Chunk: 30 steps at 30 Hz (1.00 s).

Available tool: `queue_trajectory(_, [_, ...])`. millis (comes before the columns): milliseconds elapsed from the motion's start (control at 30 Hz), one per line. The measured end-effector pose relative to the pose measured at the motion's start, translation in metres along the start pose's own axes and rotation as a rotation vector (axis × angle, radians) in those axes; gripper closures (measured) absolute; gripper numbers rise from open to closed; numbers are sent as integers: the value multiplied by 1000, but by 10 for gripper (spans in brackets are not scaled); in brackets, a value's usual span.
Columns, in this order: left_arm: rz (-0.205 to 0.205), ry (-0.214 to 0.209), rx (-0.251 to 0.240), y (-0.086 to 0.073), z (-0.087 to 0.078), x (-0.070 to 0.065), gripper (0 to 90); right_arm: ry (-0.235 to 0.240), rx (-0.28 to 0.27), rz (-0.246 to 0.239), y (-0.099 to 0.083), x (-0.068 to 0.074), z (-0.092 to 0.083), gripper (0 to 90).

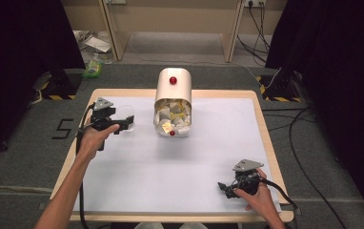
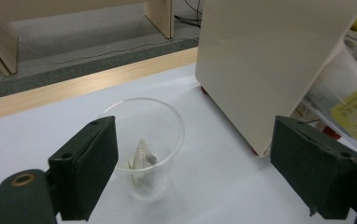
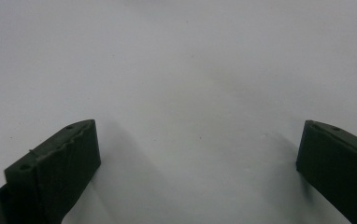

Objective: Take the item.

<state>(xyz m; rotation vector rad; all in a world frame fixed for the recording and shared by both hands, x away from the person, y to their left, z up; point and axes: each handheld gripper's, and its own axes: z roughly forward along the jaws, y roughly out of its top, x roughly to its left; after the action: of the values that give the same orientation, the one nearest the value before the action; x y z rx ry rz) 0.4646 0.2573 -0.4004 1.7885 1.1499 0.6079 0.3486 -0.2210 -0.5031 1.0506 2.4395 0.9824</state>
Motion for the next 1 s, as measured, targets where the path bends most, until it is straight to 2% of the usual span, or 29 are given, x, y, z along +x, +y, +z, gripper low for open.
queue_trajectory(300, [-2, -20, -7, -10, -9, -12, 150, 0, -1, 2, 0, 0, 0, 2])
queue_trajectory(600, [-17, -60, -22, -22, -18, -23, 150, 0, -1, 0, 0, 0, 0, 2])
queue_trajectory(1000, [-14, -92, -9, -39, -22, -37, 150, 0, -1, 0, 0, 0, 0, 2])
